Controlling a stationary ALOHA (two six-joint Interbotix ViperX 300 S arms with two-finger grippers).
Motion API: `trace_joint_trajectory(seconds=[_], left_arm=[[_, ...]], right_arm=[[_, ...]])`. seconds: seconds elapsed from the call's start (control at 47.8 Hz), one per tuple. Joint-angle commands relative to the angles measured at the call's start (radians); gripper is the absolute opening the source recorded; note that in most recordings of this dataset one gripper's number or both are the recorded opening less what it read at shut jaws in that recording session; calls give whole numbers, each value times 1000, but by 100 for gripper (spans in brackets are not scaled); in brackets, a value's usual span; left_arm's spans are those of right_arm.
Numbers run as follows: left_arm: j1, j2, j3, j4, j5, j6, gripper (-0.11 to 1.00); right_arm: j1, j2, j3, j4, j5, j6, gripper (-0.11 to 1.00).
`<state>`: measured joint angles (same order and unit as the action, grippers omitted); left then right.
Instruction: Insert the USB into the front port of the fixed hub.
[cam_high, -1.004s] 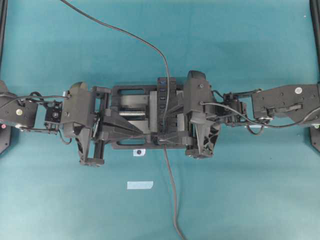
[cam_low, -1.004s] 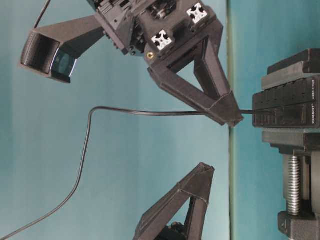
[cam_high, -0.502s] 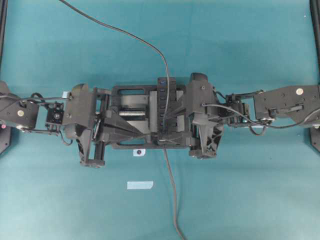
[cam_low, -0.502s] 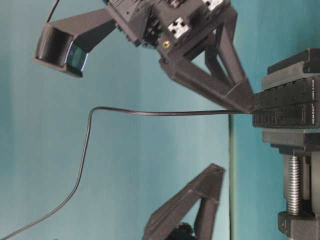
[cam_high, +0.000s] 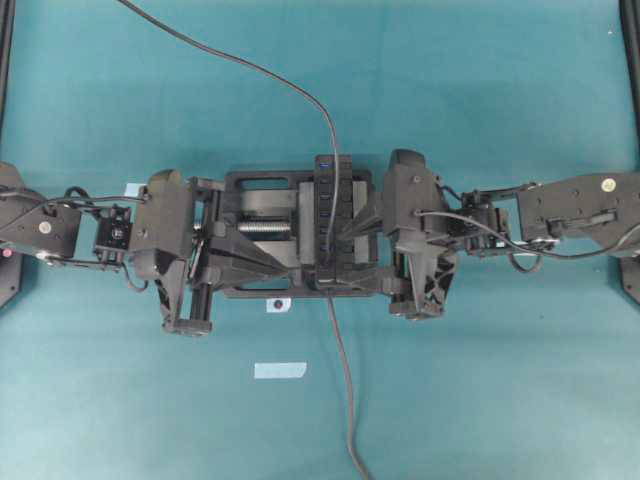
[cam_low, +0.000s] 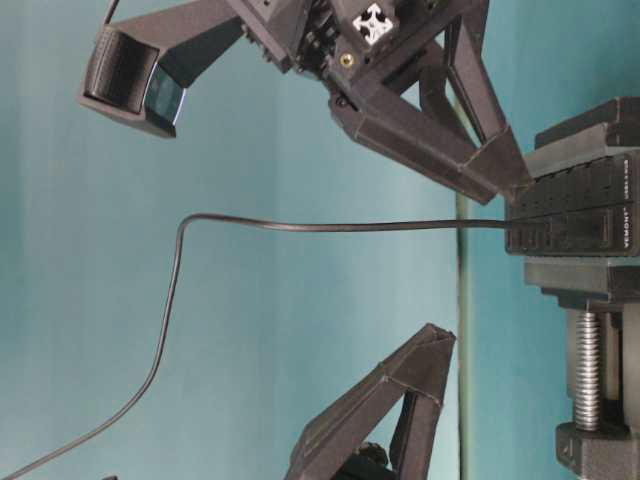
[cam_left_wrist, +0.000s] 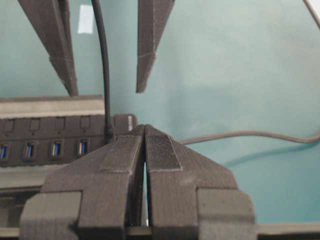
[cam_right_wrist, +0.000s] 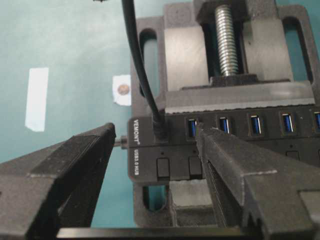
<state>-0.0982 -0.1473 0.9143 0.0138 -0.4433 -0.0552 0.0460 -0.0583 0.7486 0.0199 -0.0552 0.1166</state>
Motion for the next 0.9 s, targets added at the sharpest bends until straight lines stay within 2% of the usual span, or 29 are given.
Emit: trace_joint_trajectory(seconds=[0.0, 0.272, 0.565, 0.879], left_arm=[[-2, -21, -6, 2, -11, 2, 0], [-3, -26, -5, 2, -11, 3, 0], [-3, -63, 20, 3, -11, 3, 0], [-2, -104, 54, 3, -11, 0, 0]], right_arm=[[-2, -34, -5, 0, -6, 14, 72], [-8, -44, 6, 0, -2, 14, 72], [-8, -51, 0, 0, 81, 14, 72], [-9, -71, 3, 0, 89, 14, 72]])
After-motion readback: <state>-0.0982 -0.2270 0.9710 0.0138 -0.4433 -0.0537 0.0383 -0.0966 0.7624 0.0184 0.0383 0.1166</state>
